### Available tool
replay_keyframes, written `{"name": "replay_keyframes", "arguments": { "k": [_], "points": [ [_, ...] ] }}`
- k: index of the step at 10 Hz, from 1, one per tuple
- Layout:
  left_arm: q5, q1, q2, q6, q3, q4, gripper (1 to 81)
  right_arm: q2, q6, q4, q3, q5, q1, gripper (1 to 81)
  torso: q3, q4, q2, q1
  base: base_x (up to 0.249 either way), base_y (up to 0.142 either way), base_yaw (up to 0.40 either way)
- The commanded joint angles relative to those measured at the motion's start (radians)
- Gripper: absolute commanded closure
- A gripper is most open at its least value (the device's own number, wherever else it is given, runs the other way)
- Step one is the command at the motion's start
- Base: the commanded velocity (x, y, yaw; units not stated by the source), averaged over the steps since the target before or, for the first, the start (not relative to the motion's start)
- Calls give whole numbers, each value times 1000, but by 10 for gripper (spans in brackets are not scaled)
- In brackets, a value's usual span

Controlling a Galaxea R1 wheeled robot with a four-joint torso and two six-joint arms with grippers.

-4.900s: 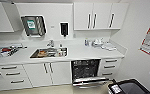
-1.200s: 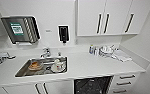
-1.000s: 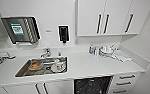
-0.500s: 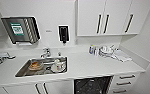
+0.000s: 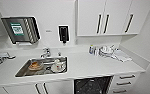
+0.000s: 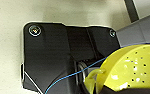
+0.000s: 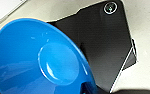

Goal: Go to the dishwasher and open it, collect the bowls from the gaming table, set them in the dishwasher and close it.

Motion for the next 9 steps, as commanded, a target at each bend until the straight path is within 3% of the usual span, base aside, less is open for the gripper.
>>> {"name": "replay_keyframes", "arguments": {
  "k": [1,3,9],
  "points": [
    [2,-30,-135,0,161,8,811,-17,5,-3,6,-38,37,811,0,0,0,0,0,0,0],
    [-34,-31,-174,-2,198,5,811,-15,5,-3,0,-38,37,811,0,0,0,0,0,0,0],
    [-60,-77,-313,-5,337,-1,811,-12,7,-3,-9,-36,33,811,-114,0,0,0,0,0,0]
  ]
}}
